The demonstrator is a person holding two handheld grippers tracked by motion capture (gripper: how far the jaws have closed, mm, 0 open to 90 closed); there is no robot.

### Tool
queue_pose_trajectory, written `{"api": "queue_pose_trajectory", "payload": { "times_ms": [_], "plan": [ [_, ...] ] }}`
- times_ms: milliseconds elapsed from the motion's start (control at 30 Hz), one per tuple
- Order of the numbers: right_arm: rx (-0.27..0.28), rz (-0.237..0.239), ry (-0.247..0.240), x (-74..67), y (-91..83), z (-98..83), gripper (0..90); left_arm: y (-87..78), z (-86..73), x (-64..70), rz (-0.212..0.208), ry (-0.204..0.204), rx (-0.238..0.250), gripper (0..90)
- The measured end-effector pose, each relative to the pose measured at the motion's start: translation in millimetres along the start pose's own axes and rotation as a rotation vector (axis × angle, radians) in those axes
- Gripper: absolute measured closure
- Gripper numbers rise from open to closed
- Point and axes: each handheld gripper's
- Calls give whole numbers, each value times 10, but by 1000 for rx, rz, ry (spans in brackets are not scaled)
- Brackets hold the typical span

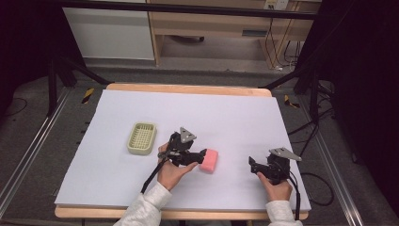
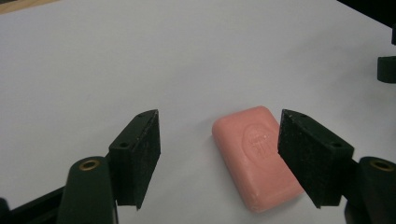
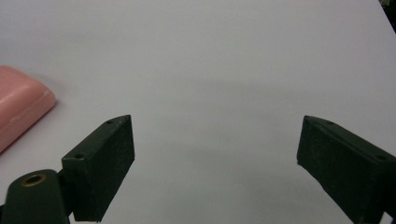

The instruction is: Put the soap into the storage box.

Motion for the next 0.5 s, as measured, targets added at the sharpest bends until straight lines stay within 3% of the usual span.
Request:
{"api": "queue_pose_trajectory", "payload": {
  "times_ms": [500],
  "plan": [
    [-6, 4, -1, -8, 1, -5, 116, 241, 46, 187, -17, 15, -38, 283]
  ]
}}
Point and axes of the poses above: each handheld gripper's, and its own axes: y roughly forward along the jaws, z roughly out of its top, x roughly to its right, and after that the axes turned 14 degrees about y, right-handed
